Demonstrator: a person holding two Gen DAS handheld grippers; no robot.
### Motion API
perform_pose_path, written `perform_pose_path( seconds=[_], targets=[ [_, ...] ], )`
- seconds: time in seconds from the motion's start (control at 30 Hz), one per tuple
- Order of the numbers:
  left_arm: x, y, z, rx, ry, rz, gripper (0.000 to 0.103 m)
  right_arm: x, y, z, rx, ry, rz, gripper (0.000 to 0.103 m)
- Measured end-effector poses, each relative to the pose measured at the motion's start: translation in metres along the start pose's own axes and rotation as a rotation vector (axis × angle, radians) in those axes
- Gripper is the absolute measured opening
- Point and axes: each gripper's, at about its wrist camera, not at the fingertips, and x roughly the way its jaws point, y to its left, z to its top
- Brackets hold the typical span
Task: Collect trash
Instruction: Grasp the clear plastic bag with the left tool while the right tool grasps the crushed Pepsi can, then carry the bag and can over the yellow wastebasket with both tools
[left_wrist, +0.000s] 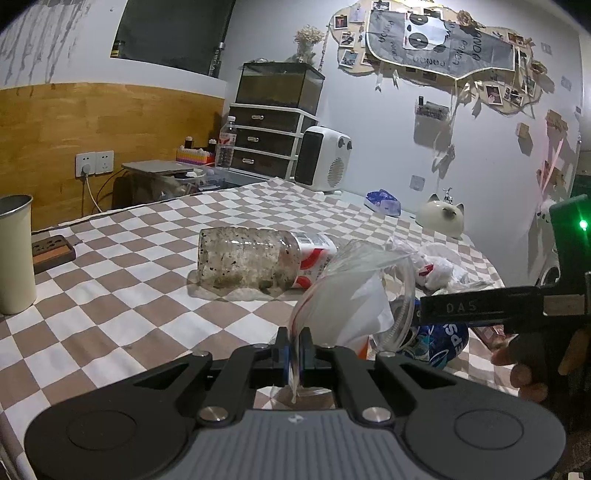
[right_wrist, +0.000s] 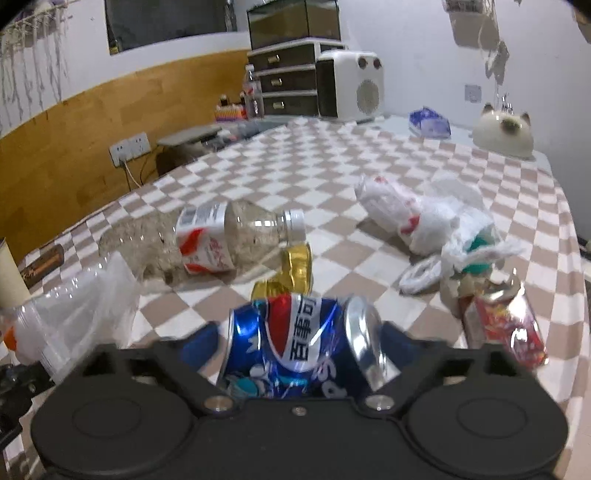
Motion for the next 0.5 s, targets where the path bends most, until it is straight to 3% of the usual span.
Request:
perform_pose_path(
  seconds=[0.5],
  targets=[
    [-0.019, -0.017, -0.003, 0.017, 0.002, -0.027, 0.004, -0.065, -0.008, -0.023, 0.01, -0.044, 0.005, 0.074]
  ],
)
